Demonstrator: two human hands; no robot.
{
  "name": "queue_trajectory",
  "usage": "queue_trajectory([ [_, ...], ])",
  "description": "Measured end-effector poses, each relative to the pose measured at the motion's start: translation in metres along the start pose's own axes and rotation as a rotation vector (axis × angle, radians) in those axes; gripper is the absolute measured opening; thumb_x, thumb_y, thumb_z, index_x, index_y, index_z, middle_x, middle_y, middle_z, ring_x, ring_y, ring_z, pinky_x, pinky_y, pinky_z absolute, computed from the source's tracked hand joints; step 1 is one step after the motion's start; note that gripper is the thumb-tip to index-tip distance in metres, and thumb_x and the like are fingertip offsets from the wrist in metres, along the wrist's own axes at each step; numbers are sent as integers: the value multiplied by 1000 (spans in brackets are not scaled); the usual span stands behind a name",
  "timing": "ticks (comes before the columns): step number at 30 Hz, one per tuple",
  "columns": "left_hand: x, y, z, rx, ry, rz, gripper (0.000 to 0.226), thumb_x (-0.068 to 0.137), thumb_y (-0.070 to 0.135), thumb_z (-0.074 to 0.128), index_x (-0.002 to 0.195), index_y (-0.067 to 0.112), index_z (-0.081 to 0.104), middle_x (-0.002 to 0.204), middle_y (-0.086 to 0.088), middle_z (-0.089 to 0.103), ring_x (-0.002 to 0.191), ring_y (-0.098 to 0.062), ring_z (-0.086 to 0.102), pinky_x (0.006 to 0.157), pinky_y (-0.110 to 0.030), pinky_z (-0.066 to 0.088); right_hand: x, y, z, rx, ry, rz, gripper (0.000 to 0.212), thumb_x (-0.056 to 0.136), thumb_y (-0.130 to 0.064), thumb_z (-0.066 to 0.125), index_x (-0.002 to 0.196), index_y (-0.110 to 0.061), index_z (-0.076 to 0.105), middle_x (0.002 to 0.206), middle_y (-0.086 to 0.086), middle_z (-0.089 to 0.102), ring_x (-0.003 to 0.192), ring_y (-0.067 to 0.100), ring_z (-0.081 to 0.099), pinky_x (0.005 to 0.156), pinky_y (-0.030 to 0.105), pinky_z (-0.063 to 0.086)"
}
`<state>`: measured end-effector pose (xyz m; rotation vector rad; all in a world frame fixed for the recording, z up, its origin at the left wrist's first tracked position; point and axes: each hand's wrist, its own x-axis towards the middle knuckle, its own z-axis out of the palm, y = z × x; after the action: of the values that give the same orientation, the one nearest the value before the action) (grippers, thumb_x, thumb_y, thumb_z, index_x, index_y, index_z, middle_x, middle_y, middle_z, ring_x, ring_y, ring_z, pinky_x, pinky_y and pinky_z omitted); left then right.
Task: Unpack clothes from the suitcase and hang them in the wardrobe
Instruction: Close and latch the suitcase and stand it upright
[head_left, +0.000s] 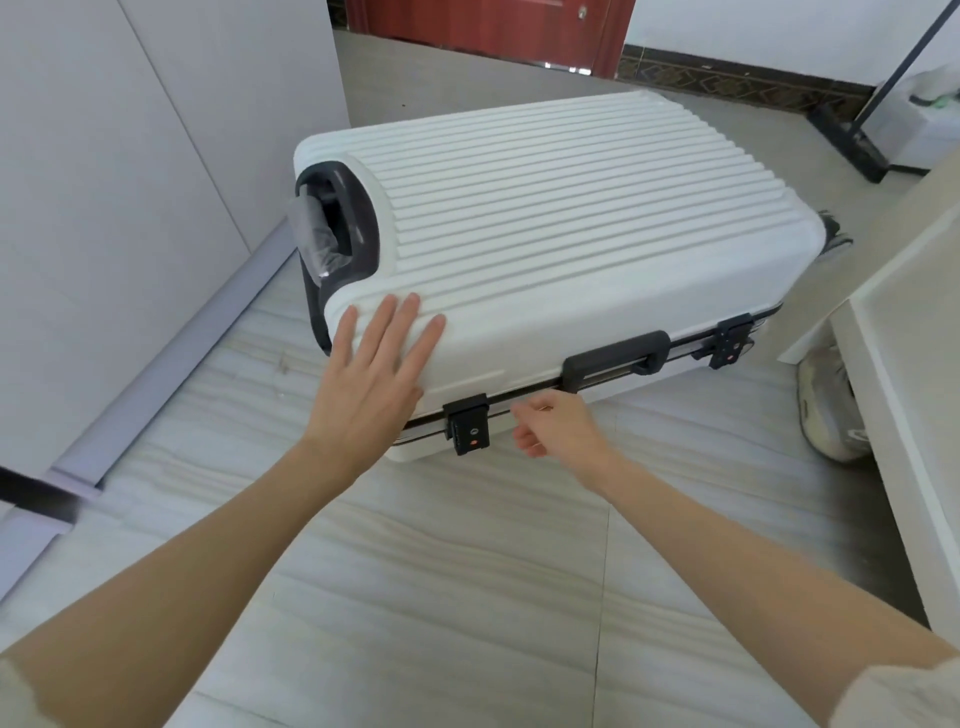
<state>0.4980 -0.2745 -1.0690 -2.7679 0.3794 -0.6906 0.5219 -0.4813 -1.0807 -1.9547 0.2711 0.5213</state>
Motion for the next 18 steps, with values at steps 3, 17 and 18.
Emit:
queue_trajectory([
  [3,0,5,0,-4,6,-37,80,71,18,74,139,11,33,145,-19,38,133,-37,38,107,-57,30,6,22,22,-410,-51,-107,22,88,-29,59,82,-9,59,79,12,60,77,24,57,75,33,48],
  [17,2,8,14,-5,69,-105,80,82,52,61,141,8,32,142,-20,41,130,-35,40,106,-52,32,36,34,41,-1094,96,-307,62,83,-70,40,84,-13,65,95,10,69,92,30,64,66,29,38],
  [18,4,11,13,-26,89,-152,78,84,54,58,140,6,33,138,-19,45,127,-34,42,106,-52,32,37,34,41,-1092,104,-300,64,83,-71,40,84,-12,66,94,10,70,91,29,65,64,28,36],
])
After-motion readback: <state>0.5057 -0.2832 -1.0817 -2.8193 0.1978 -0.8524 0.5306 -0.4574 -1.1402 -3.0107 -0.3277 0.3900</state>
